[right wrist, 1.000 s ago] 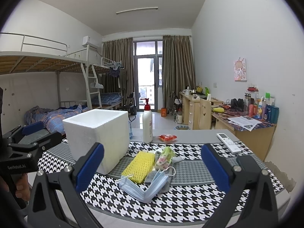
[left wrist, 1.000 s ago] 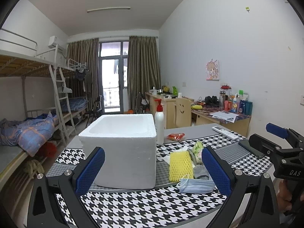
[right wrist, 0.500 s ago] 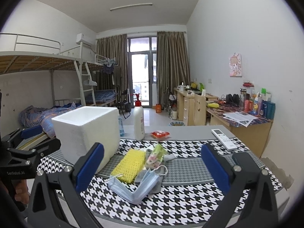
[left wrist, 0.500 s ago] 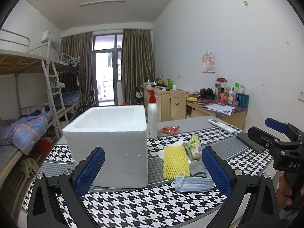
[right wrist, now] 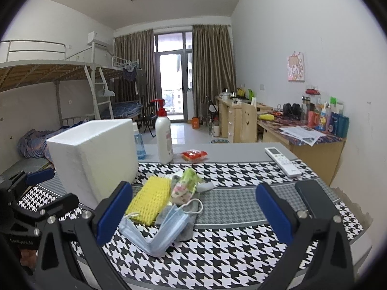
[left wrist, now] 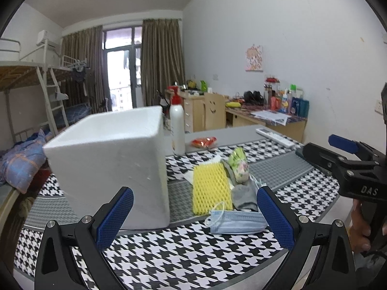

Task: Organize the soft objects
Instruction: 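Grasp the blue face mask with the right tool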

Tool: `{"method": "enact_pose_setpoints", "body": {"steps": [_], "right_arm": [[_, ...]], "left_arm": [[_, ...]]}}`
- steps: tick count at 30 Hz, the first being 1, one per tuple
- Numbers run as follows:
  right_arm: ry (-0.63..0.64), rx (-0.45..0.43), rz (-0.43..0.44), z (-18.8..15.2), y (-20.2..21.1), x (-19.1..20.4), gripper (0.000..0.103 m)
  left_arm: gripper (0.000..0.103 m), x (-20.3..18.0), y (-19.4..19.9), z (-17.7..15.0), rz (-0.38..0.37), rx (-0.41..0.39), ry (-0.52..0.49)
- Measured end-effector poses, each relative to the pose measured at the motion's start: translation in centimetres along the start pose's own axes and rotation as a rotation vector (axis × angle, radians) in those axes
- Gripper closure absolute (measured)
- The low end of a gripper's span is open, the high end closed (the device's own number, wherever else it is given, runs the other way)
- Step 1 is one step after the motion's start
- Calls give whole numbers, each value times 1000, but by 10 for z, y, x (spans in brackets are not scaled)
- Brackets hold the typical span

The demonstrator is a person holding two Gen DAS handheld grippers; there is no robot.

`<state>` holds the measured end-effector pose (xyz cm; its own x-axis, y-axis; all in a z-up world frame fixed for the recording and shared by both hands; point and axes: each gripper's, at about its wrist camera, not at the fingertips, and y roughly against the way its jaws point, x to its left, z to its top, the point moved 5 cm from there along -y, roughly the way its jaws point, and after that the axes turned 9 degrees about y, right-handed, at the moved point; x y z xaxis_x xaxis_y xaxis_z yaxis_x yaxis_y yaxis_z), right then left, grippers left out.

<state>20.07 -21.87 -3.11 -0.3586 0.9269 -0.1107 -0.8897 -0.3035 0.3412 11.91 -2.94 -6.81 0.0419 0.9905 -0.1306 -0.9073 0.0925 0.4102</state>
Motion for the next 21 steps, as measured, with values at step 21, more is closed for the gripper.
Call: {"method": "enact_pose_setpoints", "body": {"steps": [21], "right_arm": [[18,183,100,-44,-41,24,0]], "left_arm": [[1,14,-34,-17,62,90,20]]}}
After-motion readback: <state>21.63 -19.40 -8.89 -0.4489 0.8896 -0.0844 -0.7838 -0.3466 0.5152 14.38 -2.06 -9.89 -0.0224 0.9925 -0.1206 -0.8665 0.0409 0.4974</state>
